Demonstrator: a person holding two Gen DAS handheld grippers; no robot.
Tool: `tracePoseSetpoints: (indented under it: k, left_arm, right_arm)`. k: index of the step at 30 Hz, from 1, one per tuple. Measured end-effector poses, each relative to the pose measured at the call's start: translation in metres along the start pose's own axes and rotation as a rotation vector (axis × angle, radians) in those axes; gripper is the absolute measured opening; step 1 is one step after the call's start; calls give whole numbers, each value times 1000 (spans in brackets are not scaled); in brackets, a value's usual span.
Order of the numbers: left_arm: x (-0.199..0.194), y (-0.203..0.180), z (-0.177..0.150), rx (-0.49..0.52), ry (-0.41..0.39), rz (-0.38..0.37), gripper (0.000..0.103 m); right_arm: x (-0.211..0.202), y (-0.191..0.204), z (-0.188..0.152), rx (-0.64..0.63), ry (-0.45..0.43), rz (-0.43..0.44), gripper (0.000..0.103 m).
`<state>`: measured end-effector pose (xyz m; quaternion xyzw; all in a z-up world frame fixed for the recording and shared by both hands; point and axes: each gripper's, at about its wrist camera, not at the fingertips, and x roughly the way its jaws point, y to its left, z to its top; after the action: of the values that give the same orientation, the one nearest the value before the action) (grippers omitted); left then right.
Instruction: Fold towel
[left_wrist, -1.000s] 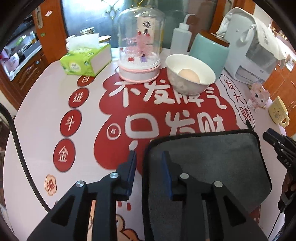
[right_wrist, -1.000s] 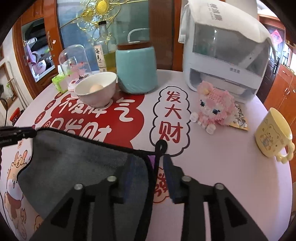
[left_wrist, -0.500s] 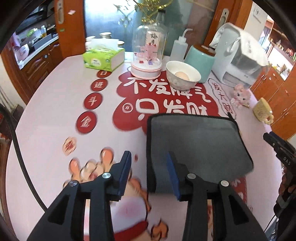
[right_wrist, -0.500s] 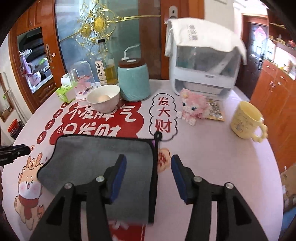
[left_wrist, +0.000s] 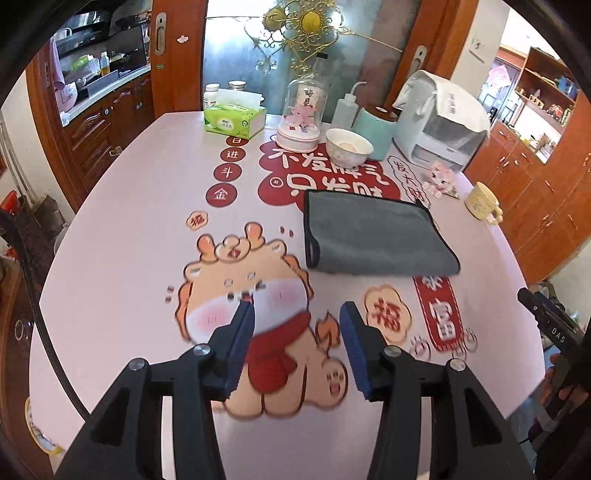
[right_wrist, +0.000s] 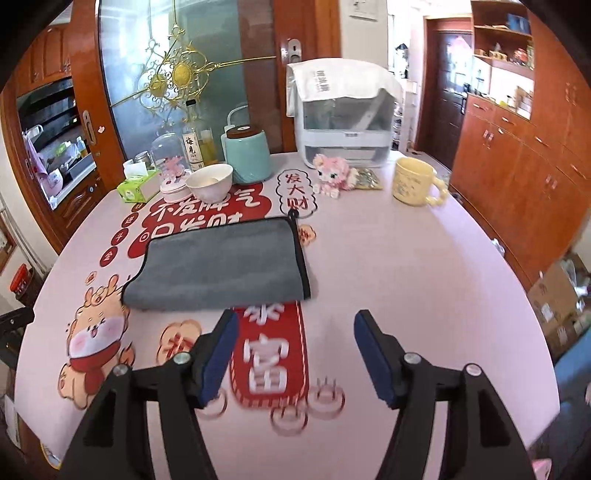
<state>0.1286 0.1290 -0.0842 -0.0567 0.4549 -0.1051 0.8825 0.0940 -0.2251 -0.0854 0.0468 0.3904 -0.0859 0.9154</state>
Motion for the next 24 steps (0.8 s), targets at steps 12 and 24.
tracePoseSetpoints:
  k: [12, 24]
  left_arm:
    - [-67, -23, -56, 24, 38, -35, 59]
    - [-106, -78, -57, 43, -2, -14, 80]
  right_arm:
    - [-81, 21, -59, 62, 66, -6, 80]
    - [-143, 51, -47, 69, 111, 140, 93]
